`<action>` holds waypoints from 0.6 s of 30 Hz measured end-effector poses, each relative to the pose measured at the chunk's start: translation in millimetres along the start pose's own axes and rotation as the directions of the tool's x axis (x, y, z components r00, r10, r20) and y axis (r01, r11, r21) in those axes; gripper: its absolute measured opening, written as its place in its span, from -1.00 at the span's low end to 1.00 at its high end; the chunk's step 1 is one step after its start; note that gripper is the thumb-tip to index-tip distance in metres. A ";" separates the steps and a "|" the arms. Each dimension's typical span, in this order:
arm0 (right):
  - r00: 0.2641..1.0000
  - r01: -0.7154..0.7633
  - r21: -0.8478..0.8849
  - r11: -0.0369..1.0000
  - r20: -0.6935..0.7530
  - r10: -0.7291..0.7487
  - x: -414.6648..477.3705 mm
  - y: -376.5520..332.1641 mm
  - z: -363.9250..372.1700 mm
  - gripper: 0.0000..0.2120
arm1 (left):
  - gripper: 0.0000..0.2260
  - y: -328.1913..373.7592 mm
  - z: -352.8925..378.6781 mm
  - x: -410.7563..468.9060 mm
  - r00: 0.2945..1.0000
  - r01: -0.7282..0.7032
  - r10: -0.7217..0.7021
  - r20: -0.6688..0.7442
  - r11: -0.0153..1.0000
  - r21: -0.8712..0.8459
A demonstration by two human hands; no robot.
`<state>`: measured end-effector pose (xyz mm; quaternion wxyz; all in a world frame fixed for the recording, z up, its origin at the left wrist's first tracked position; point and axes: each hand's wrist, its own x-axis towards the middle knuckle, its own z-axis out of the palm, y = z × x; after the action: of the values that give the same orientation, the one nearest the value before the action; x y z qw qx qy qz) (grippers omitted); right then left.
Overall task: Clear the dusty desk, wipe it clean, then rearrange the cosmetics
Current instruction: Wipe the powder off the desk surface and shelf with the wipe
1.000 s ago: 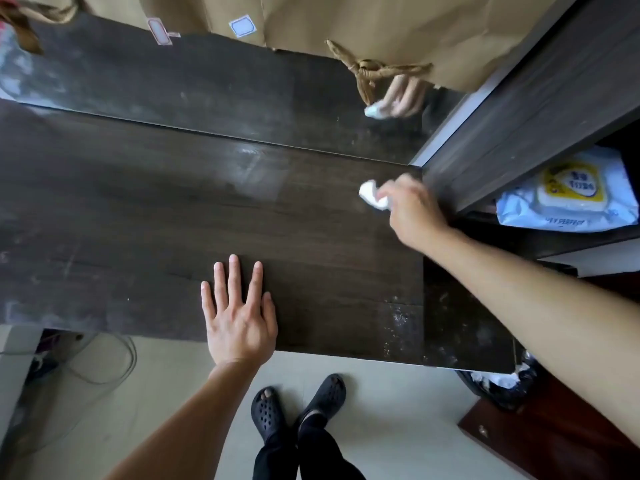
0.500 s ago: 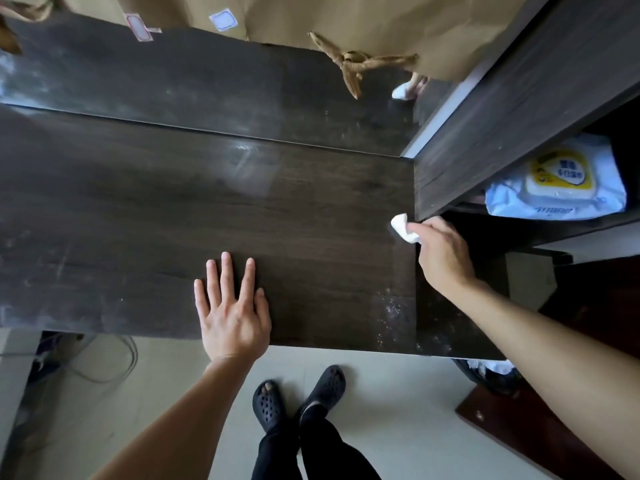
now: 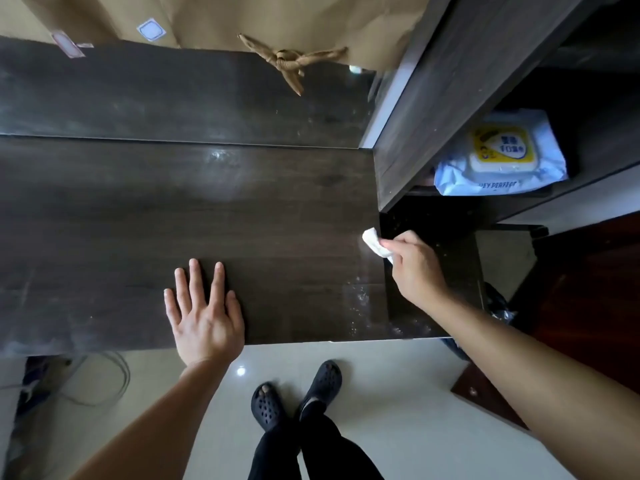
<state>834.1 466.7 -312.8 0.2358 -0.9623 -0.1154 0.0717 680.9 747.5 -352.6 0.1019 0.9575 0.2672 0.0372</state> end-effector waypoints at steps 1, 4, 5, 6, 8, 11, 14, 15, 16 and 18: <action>1.000 -0.011 0.003 1.000 -0.006 0.011 -6.7 -2.3 7.3 -0.62 | -0.53 -0.2 0.2 -0.2 1.000 -0.001 0.001 -0.006 1.000 0.001; 0.997 0.059 -0.031 0.998 0.045 -0.057 -76.8 4.1 17.7 -0.59 | -0.53 -1.2 1.5 0.0 1.000 -0.006 0.006 -0.012 1.000 0.010; 0.991 0.091 -0.033 0.995 0.105 -0.087 -104.3 8.0 15.5 -0.60 | -0.53 -1.6 1.5 0.3 1.000 -0.005 0.005 -0.012 1.000 0.009; 0.976 0.108 -0.022 0.994 0.195 -0.102 -129.2 10.2 10.2 -0.61 | -0.53 -1.8 1.4 -0.1 1.000 -0.004 0.004 -0.012 1.000 0.004; 0.932 0.138 0.044 0.989 0.333 -0.145 -152.7 9.7 -0.6 -0.60 | -0.54 -1.7 1.2 -1.5 1.000 -0.005 0.004 -0.021 1.000 -0.010; 0.973 0.113 0.116 0.987 0.190 -0.134 -101.4 -6.9 -7.2 -0.60 | -0.54 0.0 0.3 -1.6 0.999 -0.007 0.007 -0.032 1.000 -0.017; 0.993 0.081 0.006 0.997 -0.086 -0.080 -4.2 -20.7 2.7 -0.61 | -0.54 0.5 0.0 -0.3 1.000 -0.006 0.006 -0.025 1.000 -0.008; 0.995 0.045 -0.055 0.997 -0.091 -0.050 19.9 -25.6 8.4 -0.58 | -0.54 0.4 -0.2 -0.3 1.000 -0.005 0.005 -0.023 1.000 -0.003; 0.997 0.017 -0.105 0.994 -0.074 -0.025 34.2 -29.4 14.7 -0.55 | -0.54 0.4 0.2 -0.5 1.000 -0.004 0.004 -0.019 1.000 0.003; 0.998 0.001 -0.159 0.987 -0.054 -0.010 37.5 -34.2 25.2 -0.50 | -0.54 0.2 1.4 -0.7 1.000 -0.001 0.001 -0.010 1.000 0.012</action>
<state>858.9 516.8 -322.0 0.1614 -0.9793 -0.1169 0.0353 680.6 746.7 -354.0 0.0949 0.9581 0.2674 0.0405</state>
